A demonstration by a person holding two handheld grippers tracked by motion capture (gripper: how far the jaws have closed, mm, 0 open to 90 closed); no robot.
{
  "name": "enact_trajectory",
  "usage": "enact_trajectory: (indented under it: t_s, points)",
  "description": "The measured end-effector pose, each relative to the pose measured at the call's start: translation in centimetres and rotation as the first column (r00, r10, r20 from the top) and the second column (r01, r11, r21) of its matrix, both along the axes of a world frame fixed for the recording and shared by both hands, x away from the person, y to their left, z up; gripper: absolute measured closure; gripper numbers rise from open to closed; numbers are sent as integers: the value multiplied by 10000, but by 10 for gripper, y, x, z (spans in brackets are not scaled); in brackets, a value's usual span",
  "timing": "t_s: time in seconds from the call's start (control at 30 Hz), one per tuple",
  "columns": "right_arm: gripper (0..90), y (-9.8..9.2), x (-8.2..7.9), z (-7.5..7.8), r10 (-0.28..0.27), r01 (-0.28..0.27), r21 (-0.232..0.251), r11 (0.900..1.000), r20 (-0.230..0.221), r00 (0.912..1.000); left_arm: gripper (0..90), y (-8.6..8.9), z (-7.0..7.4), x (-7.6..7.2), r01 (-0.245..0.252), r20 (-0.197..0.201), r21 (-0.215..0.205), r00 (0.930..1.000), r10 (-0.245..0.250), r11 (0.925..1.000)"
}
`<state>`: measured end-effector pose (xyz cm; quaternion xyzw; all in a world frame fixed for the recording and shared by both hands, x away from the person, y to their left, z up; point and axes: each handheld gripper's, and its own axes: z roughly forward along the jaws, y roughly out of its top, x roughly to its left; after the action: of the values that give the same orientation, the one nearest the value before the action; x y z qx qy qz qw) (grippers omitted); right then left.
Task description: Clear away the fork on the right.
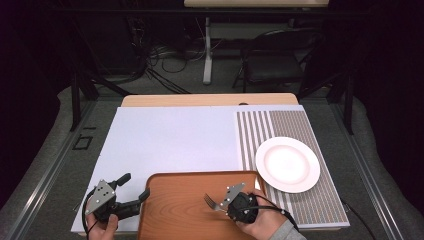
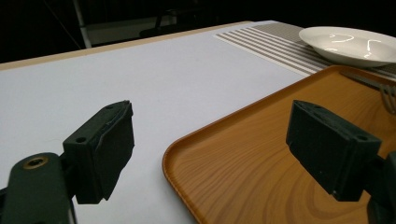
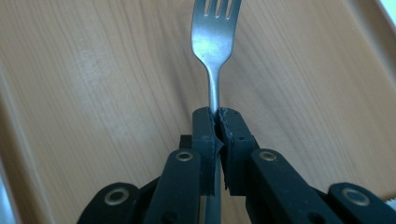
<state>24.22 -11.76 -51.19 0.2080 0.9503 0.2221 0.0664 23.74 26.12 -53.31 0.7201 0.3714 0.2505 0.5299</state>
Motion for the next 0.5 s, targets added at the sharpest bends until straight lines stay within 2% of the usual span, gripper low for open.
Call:
enact_trajectory:
  t_s: [0.1, 0.27, 0.5]
  points:
    - [854, 6, 1, -6, 93, -93, 16, 10000, -123, 9999, 153, 0, 0, 0, 6, -22, -9, 10000, -6, 10000]
    - [853, 10, 1, -12, 175, -175, -154, 9997, -44, 9998, 153, 0, 0, 0, 31, -28, -15, 10000, -31, 10000]
    - [848, 7, 2, -18, 121, -120, 52, 9999, -255, 9996, 153, 0, -1, 0, 1, -41, -37, 10000, -2, 10000]
